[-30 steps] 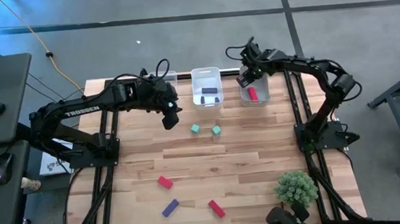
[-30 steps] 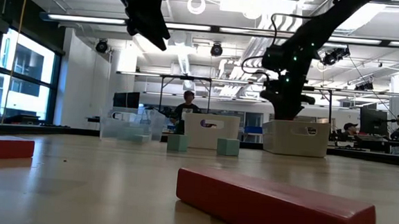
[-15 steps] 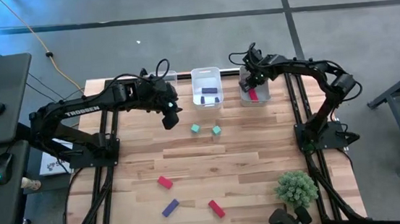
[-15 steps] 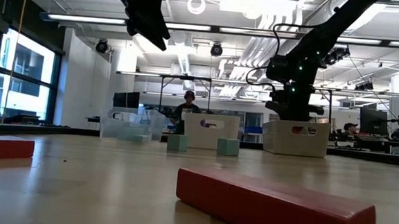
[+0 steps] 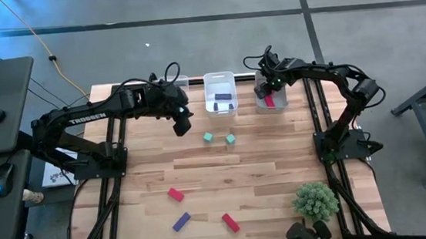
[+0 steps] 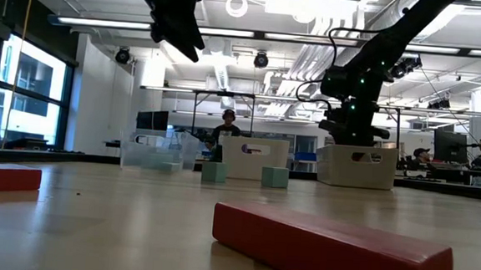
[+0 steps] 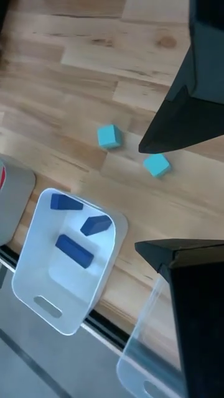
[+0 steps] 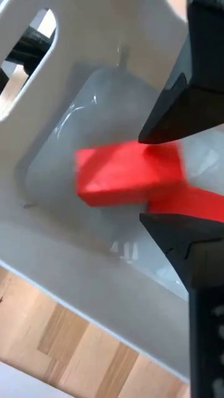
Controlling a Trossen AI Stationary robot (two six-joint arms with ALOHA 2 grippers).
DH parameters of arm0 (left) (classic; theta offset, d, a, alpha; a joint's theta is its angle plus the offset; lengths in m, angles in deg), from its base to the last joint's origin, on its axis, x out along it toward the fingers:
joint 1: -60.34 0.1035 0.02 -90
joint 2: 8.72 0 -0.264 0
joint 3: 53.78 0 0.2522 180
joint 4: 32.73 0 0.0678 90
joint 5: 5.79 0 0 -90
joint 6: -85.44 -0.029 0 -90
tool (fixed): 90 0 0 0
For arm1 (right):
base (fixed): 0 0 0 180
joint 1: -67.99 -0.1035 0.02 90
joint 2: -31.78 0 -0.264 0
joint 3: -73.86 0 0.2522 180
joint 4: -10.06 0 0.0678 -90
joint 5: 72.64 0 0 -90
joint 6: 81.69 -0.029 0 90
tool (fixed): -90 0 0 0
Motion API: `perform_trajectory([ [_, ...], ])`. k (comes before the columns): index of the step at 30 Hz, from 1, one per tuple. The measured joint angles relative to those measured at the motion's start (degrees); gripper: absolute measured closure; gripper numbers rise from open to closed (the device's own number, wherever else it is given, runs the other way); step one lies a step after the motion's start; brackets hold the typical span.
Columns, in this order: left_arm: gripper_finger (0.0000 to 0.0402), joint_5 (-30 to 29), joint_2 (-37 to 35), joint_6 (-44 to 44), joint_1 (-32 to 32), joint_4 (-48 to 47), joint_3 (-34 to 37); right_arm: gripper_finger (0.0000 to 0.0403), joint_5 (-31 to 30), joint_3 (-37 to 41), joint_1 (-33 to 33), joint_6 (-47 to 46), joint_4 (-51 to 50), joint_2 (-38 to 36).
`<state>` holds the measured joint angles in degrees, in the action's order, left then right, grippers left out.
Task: Sort & place blocks by color
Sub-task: Put the light blue block into the transparent bin
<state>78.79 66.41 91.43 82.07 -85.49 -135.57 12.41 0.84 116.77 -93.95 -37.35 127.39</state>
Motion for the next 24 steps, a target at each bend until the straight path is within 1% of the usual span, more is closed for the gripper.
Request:
perform_trajectory([
  [4,0.0247,-1.41,0.0,4.0,0.0,-0.04,0.0,0.0208,-0.15,-2.21,0.0,0.31,-2.76,0.0],
  [9,0.0247,-3.34,0.0,4.53,0.04,-0.1,0.0,0.0206,-0.21,-7.11,0.0,0.68,-8.96,0.0],
  [12,0.0247,-5.92,0.0,5.7,0.04,-0.13,0.0,0.0206,-0.17,-10.28,-0.01,0.68,-13.08,0.0],
  [16,0.0247,-8.9,0.0,10.34,0.04,-0.13,0.0,0.0206,1.28,-14.76,-0.03,1.17,-17.46,0.0],
  [20,0.0247,-8.74,0.55,18.06,0.04,-0.09,0.0,0.0206,2.0,-19.2,-0.07,2.34,-19.54,0.0],
  [24,0.0247,-5.93,2.07,26.23,0.04,0.11,0.0,0.0206,1.99,-23.81,-0.07,4.1,-21.13,0.0],
])
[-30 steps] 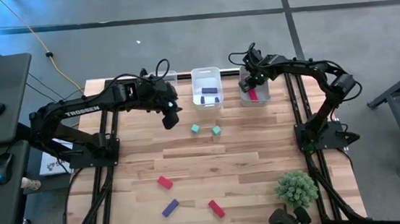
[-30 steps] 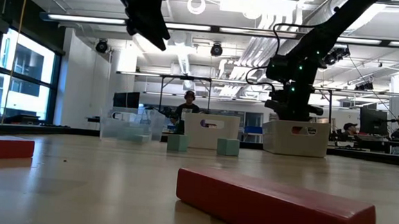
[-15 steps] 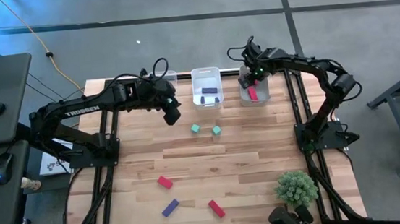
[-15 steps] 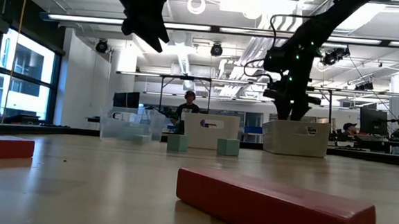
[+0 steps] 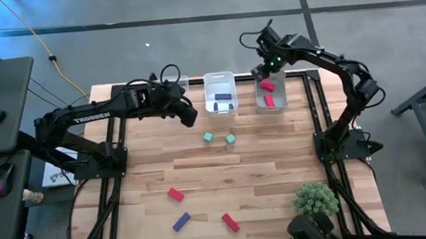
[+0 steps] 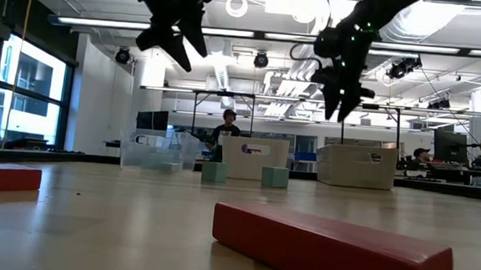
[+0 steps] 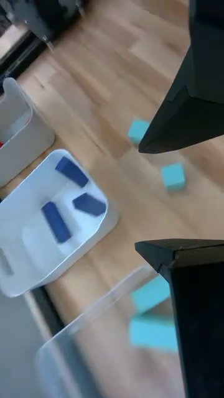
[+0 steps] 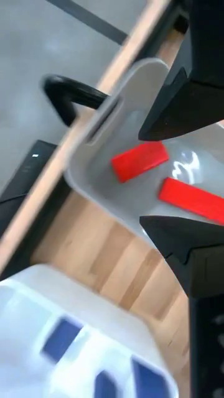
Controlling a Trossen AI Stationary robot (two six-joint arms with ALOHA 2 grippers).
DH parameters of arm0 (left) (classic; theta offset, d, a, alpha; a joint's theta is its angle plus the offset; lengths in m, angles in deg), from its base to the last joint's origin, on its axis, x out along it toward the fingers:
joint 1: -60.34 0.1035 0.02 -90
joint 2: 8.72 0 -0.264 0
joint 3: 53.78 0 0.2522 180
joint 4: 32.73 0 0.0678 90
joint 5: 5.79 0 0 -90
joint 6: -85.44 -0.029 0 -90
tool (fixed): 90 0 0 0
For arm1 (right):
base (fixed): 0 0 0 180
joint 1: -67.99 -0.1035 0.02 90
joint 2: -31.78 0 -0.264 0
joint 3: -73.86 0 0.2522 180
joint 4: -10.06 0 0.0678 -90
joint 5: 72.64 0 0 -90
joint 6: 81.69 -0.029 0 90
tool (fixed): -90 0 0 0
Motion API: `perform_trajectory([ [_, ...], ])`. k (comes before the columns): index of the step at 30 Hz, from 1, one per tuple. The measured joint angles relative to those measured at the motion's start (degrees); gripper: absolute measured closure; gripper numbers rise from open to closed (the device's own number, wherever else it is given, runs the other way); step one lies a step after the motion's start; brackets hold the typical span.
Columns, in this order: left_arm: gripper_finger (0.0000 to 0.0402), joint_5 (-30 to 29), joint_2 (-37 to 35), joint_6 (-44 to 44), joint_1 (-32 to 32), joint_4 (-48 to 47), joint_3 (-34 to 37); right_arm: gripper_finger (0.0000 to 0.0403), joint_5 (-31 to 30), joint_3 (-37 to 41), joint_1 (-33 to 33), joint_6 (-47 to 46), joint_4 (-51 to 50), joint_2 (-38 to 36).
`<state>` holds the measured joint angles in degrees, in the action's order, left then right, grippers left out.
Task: Sort & place blocks by color
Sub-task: Put the light blue block into the transparent bin
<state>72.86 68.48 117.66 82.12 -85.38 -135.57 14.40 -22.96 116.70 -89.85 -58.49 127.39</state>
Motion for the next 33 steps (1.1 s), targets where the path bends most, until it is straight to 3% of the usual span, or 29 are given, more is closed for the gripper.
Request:
perform_trajectory([
  [11,0.0247,2.29,6.31,11.44,-0.54,0.88,0.0,0.0206,-0.02,-8.46,0.0,3.69,-0.23,0.0],
  [33,0.0247,2.12,20.86,15.83,-5.02,7.47,0.0,0.0206,-0.04,-8.71,0.0,4.36,-0.18,0.0],
])
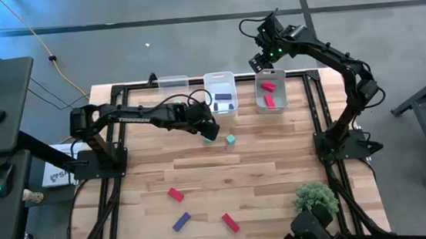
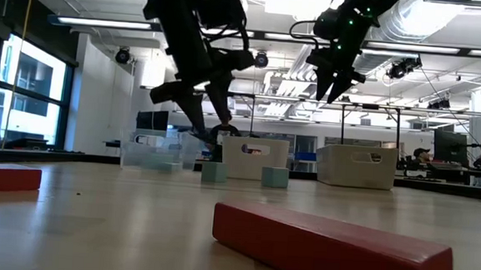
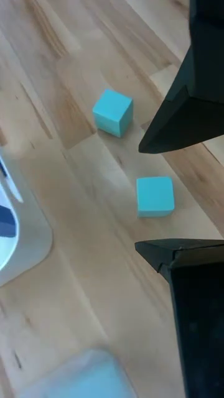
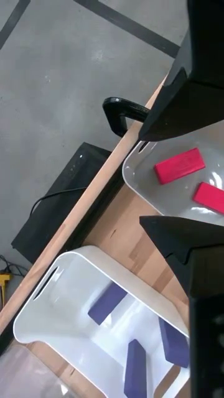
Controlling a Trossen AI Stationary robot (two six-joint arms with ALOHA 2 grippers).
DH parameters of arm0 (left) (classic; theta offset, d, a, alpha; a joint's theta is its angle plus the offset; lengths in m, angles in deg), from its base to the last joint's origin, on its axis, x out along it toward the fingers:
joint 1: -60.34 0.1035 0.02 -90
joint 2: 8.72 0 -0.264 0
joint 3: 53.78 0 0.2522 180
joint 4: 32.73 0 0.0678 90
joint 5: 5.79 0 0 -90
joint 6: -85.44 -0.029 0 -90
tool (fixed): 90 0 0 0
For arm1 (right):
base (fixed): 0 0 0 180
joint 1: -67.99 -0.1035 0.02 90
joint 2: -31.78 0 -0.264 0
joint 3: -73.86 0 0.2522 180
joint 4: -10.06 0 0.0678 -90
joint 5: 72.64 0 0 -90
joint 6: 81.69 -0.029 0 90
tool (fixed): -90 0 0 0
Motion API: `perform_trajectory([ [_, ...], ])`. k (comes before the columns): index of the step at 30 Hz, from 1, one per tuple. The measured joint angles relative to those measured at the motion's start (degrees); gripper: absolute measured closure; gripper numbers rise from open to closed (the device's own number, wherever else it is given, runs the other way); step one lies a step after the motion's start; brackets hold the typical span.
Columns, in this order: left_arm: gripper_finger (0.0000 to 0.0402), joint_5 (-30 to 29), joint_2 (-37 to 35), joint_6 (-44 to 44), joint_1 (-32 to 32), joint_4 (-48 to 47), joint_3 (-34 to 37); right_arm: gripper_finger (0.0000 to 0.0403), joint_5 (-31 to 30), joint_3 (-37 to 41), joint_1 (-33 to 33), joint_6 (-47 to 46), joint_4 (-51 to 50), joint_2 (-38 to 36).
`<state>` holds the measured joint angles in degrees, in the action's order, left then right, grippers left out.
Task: Sort & place blocks by color
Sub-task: Put the light blue block into the transparent bin
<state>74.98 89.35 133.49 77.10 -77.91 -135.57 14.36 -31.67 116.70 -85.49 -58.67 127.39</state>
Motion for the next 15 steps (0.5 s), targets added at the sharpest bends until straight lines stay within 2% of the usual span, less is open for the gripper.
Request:
perform_trajectory([
  [15,0.0247,0.06,5.58,0.84,-1.89,2.5,0.0,0.0206,0.0,0.0,0.0,-0.01,0.21,0.0],
])
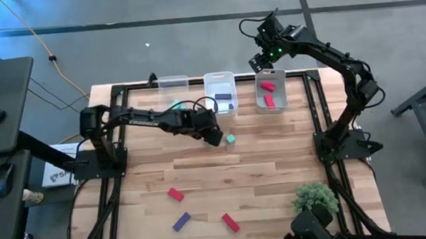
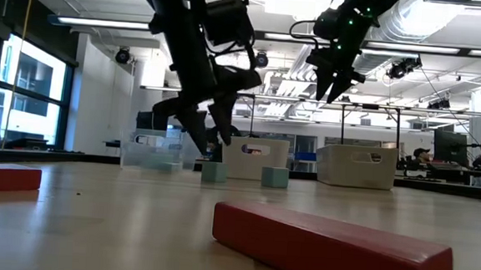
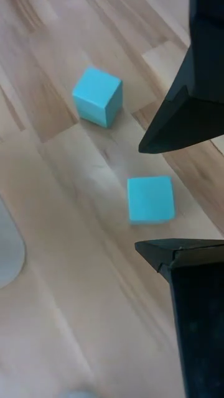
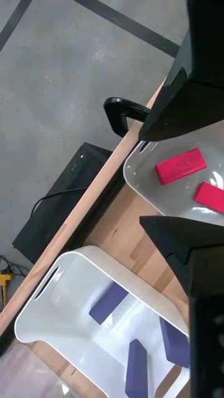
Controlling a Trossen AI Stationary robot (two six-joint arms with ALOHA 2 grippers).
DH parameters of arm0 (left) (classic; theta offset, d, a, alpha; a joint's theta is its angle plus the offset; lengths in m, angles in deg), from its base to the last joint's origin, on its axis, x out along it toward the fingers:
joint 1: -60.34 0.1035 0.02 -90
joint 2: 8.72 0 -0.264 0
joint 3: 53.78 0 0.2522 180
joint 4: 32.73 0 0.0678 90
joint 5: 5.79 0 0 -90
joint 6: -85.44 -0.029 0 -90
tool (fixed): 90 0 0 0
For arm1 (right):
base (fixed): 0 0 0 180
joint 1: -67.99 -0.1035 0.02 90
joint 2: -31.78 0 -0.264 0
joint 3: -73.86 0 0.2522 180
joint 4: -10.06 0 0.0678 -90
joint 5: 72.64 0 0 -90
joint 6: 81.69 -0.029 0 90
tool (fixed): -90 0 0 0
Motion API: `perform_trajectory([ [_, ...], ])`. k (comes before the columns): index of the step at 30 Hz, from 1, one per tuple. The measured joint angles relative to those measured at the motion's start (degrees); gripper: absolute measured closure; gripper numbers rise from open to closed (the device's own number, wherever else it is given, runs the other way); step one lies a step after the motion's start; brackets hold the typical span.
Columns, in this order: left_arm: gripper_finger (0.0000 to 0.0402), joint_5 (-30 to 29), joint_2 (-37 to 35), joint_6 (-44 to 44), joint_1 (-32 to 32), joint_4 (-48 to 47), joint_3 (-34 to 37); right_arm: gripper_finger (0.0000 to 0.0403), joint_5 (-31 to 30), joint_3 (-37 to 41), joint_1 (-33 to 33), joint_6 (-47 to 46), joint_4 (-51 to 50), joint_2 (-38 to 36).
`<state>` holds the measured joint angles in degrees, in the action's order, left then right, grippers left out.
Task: Sort & place blocks by color
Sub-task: Put the light blue block into the transparent bin
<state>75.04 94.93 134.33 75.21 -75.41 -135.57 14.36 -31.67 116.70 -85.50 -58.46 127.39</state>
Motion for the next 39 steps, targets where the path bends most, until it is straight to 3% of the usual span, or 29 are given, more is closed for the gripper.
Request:
perform_trajectory([
  [29,0.025,0.57,7.15,-2.72,-0.45,2.3,-0.04,0.0206,0.0,0.0,0.0,-0.67,0.06,0.0],
  [39,0.0329,-2.4,7.24,-7.73,-1.07,2.77,-0.02,0.0206,0.0,0.0,0.01,-1.32,-0.11,0.0],
])
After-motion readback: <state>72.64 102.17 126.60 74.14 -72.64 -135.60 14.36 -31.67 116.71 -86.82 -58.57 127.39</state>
